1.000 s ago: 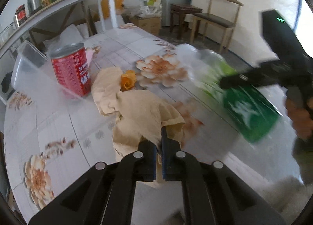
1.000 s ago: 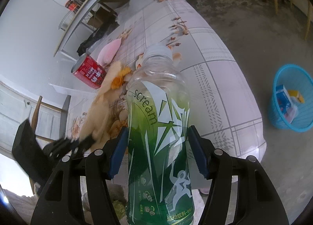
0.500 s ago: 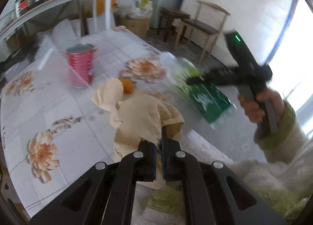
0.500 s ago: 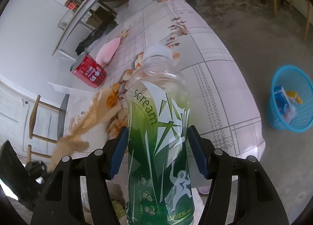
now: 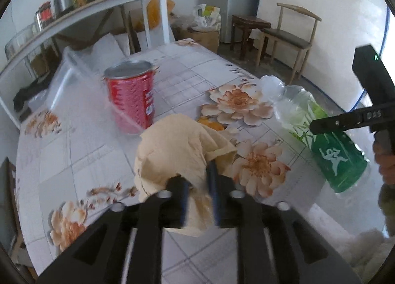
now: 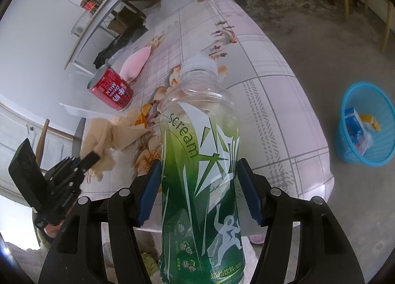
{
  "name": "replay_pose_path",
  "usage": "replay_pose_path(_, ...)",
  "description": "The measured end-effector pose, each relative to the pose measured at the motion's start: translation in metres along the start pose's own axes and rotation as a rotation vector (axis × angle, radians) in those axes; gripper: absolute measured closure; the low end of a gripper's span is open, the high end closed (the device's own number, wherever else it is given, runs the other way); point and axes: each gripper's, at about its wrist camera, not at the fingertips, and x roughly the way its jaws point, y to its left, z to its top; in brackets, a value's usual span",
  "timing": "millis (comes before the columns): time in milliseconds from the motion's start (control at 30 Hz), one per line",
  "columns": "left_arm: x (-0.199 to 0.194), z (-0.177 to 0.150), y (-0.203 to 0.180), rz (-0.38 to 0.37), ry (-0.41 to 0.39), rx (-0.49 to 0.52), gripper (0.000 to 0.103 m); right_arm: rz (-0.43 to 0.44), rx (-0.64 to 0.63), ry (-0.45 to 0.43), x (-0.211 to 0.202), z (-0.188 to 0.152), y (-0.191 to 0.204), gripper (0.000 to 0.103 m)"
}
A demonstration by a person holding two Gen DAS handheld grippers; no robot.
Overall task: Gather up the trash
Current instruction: 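Lift the tan paper with the left gripper while the right gripper holds the bottle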
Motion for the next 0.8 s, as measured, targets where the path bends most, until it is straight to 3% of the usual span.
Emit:
replay_pose_path(67, 0.007, 0.001, -0.006, 0.042, -0.011, 0.046, 0.06, 0.0, -0.001, -0.001, 0.0, 0.0, 0.0, 0.044)
replay_pose_path(167, 0.02, 0.001, -0.011, 0.093, -0.011, 0.096, 0.048, 0.002, 0.0, -0.001, 0.0, 0.0, 0.0, 0.044)
replay_pose_path(267, 0.036, 0.002, -0.012, 0.138, 0.017, 0.115, 0.047, 0.003, 0.002, -0.001, 0.0, 0.001, 0.0, 0.044)
replay_pose_path(400, 0.052, 0.001, -0.006, 0.124, 0.055, 0.067, 0.047, 0.004, 0.002, -0.002, 0.001, 0.0, 0.0, 0.044)
replay_pose_path(500, 0.055, 0.0, -0.003, 0.111, 0.051, 0.03, 0.058, 0.005, 0.003, -0.003, 0.001, 0.0, 0.0, 0.044)
replay_pose_path(633, 0.058, -0.002, -0.01, 0.144, 0.034, 0.052, 0.091, 0.006, 0.003, -0.003, 0.0, 0.0, -0.001, 0.044)
replay_pose_path(800, 0.05, -0.006, -0.012, 0.149, 0.021, 0.053, 0.099, 0.008, 0.003, -0.005, 0.0, -0.001, -0.001, 0.044)
